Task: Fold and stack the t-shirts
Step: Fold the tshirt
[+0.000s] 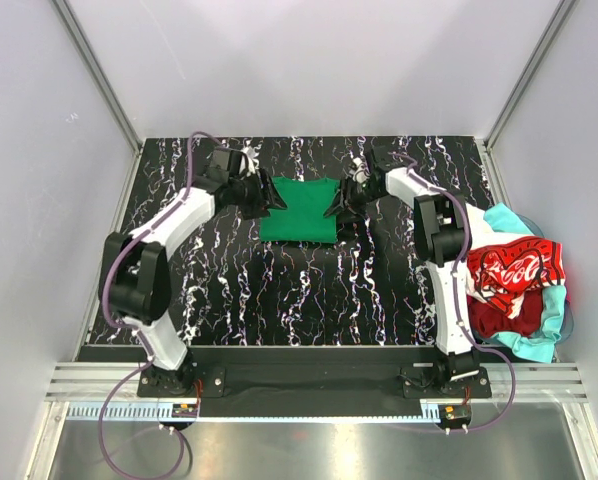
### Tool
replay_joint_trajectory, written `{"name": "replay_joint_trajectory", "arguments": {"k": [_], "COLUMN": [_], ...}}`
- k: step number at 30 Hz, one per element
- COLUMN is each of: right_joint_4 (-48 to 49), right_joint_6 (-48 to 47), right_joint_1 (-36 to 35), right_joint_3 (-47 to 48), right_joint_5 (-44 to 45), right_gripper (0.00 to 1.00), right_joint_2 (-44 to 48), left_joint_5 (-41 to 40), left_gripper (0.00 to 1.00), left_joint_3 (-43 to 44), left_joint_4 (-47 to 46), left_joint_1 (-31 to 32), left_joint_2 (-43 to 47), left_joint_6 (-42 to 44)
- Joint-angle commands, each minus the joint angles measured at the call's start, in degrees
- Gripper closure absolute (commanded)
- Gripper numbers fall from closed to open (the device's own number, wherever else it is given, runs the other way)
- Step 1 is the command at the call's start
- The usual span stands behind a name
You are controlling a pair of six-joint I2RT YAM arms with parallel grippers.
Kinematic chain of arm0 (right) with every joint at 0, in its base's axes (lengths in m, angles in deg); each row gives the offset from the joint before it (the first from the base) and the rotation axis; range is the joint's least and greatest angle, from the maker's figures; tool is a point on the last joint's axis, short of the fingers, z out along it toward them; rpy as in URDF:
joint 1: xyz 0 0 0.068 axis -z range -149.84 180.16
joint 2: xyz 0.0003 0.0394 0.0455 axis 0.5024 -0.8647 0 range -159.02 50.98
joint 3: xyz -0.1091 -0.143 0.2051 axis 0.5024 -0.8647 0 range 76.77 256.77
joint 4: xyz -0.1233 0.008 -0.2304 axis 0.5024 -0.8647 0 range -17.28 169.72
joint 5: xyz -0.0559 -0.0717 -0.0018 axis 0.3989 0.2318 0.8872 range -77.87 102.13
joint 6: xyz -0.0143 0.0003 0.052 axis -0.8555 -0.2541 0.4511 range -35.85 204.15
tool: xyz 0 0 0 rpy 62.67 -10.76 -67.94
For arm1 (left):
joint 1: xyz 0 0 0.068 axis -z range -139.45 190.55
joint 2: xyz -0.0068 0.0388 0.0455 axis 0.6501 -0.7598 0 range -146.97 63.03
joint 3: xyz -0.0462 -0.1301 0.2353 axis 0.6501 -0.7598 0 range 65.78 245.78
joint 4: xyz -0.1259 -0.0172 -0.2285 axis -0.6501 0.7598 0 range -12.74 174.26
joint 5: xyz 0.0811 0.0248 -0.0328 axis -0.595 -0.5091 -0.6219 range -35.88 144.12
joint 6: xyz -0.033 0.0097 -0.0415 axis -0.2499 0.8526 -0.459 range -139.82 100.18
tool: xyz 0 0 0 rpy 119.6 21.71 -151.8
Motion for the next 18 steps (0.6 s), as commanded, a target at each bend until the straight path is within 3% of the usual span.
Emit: {"name": "replay_joint_trajectory", "arguments": {"k": [1,3,7,9,12,13,18], "right_joint_4": [-2.85,-2.42,5.38,13.0,24.09,23.6,11.51], "right_joint_6": [-4.08,-3.13,5.82,15.91,26.4,26.32,16.33], "right_joint_1": [0.4,-0.91,-7.67,-12.24,-20.59,-22.17,-18.51], "right_joint_3": [-1.95,-4.5,-18.88,-23.82,-30.7,-30.44,-33.25], "right_joint_5": [4.63,5.6,3.06,1.83,-0.37,-0.46,0.68], "right_gripper": [0.55,0.77,0.74,0.72,0.46,0.36,0.15], "right_joint_2": [3.01,4.75,11.78,17.12,23.46,24.71,35.06], "left_joint_5": [-2.13,-3.35,-6.78,-7.58,-11.35,-13.19,-13.74], "left_gripper": [0.39,0.41,0.4,0.4,0.34,0.33,0.3], "left_joint_3": [0.11,-0.15,-0.77,-0.5,0.72,2.29,5.74], "left_joint_4": [3.89,5.93,10.67,11.91,15.33,17.52,21.49], "left_joint_1": [-0.09,-0.09,-0.18,-0.27,-0.36,-0.36,-0.01], "left_joint_2": [7.15,8.56,11.46,11.82,11.47,10.51,8.04], "left_joint_6": [3.86,4.92,6.59,7.03,7.55,8.08,9.58]}}
